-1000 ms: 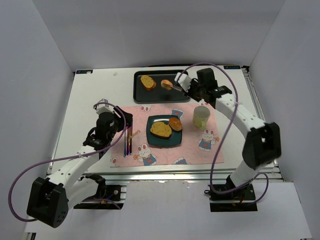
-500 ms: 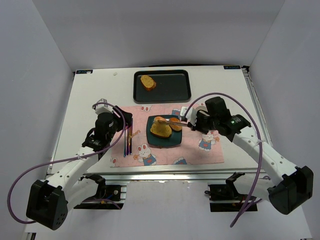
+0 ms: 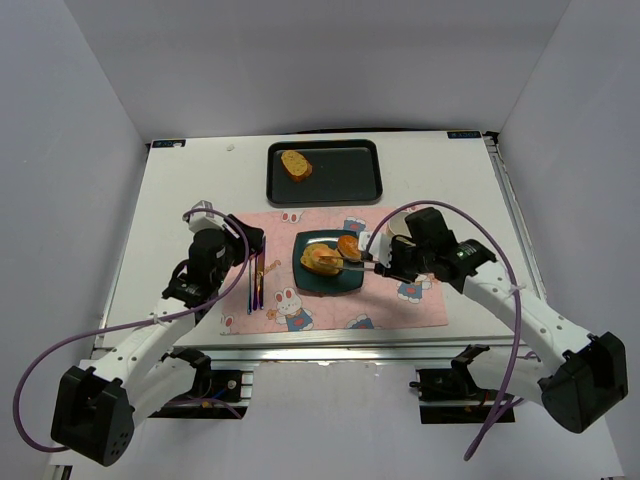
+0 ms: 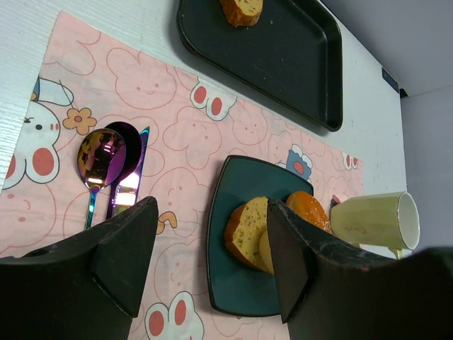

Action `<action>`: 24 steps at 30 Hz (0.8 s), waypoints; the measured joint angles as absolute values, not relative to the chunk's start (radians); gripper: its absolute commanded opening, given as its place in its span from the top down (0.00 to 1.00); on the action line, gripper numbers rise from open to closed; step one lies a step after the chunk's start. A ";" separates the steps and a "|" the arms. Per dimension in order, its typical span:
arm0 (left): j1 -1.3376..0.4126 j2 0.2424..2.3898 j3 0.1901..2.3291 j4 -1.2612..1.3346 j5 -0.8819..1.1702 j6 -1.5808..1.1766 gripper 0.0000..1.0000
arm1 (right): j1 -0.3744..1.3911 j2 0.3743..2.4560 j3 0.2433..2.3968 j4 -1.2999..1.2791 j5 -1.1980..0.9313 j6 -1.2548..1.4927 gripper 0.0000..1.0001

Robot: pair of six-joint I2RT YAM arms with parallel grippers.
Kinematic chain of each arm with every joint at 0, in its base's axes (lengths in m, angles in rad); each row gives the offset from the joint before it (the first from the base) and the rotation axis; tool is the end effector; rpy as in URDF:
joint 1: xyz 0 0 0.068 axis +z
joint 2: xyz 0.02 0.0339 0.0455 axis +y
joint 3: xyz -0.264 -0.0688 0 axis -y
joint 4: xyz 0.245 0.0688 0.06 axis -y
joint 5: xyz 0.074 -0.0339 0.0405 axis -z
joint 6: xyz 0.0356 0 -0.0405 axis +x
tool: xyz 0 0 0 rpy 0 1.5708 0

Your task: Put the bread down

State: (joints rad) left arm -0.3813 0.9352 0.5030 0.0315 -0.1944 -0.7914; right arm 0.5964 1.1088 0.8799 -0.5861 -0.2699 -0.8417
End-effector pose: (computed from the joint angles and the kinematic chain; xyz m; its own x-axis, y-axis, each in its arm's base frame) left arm 0.1986 -0.0722 0.2353 -0.3967 -0.5929 -0.7008 -0.1170 0.7899 -0.6020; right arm 0.1840 0.1364 0.2738 0.1154 -0.7904 -0.6016 -0.9105 0.1580 -0.3822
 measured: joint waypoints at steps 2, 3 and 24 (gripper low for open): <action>-0.381 0.935 0.501 0.031 -0.194 -0.792 0.28 | 0.598 1.098 0.876 -0.594 -0.276 -0.849 0.59; -0.381 0.935 0.500 0.032 -0.194 -0.793 0.28 | 0.598 1.092 0.874 -0.601 -0.281 -0.851 0.58; -0.381 0.935 0.500 0.033 -0.193 -0.796 0.35 | 0.603 1.003 0.933 -0.649 -0.358 -0.797 0.74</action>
